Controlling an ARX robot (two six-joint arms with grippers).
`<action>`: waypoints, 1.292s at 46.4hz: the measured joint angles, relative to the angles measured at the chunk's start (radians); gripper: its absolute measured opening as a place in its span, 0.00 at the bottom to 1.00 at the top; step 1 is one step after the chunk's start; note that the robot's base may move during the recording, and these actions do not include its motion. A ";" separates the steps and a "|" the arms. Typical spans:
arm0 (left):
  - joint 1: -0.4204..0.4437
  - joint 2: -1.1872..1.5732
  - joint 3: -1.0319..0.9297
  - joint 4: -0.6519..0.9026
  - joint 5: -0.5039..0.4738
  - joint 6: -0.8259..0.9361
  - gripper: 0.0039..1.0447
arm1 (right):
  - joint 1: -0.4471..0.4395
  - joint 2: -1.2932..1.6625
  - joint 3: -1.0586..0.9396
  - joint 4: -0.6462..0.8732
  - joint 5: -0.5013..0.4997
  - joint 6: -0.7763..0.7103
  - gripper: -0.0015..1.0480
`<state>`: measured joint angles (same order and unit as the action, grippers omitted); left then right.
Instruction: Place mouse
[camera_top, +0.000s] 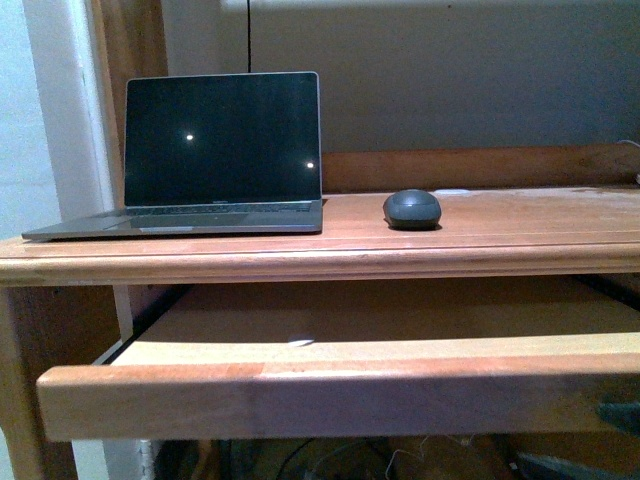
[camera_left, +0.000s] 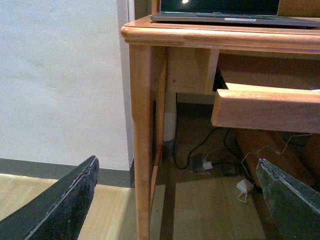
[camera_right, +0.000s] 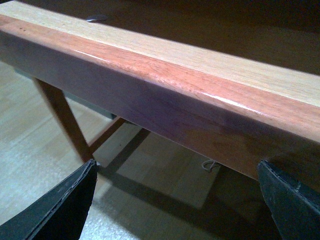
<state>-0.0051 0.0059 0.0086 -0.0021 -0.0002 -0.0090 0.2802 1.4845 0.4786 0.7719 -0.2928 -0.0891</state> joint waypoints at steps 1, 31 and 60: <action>0.000 0.000 0.000 0.000 0.000 0.000 0.93 | 0.006 0.022 0.022 0.001 0.014 0.003 0.93; 0.000 0.000 0.000 0.000 0.000 0.000 0.93 | 0.064 0.255 0.280 -0.043 0.396 0.216 0.93; 0.000 0.000 0.000 0.000 0.000 0.000 0.93 | -0.347 -0.898 -0.329 -0.518 0.061 0.364 0.93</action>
<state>-0.0051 0.0059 0.0086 -0.0021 -0.0002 -0.0090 -0.0666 0.5865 0.1493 0.2535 -0.2321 0.2752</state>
